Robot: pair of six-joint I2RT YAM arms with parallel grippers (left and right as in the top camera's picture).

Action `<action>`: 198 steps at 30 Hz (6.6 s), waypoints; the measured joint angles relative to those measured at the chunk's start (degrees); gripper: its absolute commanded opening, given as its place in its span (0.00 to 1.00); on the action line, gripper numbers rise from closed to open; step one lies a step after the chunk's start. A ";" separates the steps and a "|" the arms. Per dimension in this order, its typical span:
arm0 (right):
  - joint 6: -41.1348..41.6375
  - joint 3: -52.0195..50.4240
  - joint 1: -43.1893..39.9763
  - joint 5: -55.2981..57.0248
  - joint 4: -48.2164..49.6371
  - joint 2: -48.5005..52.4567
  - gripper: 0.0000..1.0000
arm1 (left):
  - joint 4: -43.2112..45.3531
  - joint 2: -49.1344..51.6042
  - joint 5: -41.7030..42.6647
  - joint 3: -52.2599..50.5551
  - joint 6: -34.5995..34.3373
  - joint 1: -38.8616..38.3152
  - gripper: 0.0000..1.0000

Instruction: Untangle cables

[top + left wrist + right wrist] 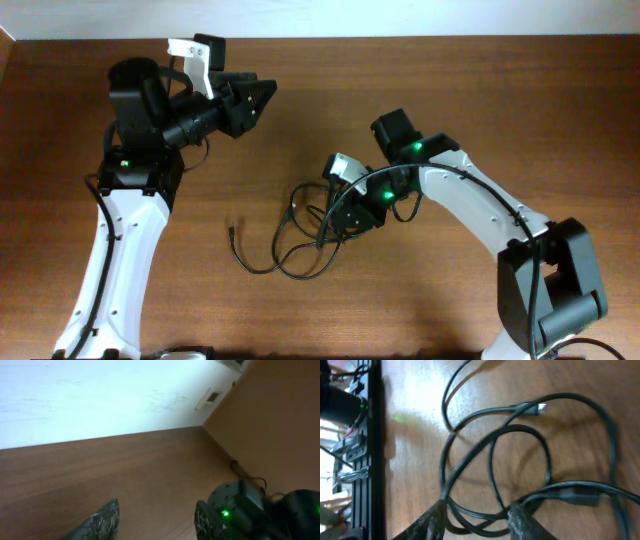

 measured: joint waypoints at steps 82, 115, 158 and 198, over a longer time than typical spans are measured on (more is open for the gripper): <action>14.03 39.06 -8.39 4.22 -6.80 -0.63 0.04 | -28.63 -0.07 16.13 0.33 29.31 0.02 0.62; 17.16 51.78 -12.50 25.42 -23.06 -1.20 0.38 | -36.06 15.21 -22.58 -7.34 45.83 -21.20 0.82; -5.99 19.21 5.55 -8.37 -9.03 13.16 0.49 | -23.87 -21.46 -37.86 16.52 13.05 -24.06 0.34; 20.92 42.40 -1.46 12.35 -12.02 3.63 0.04 | -44.11 -22.25 -45.57 14.05 4.42 -24.06 0.44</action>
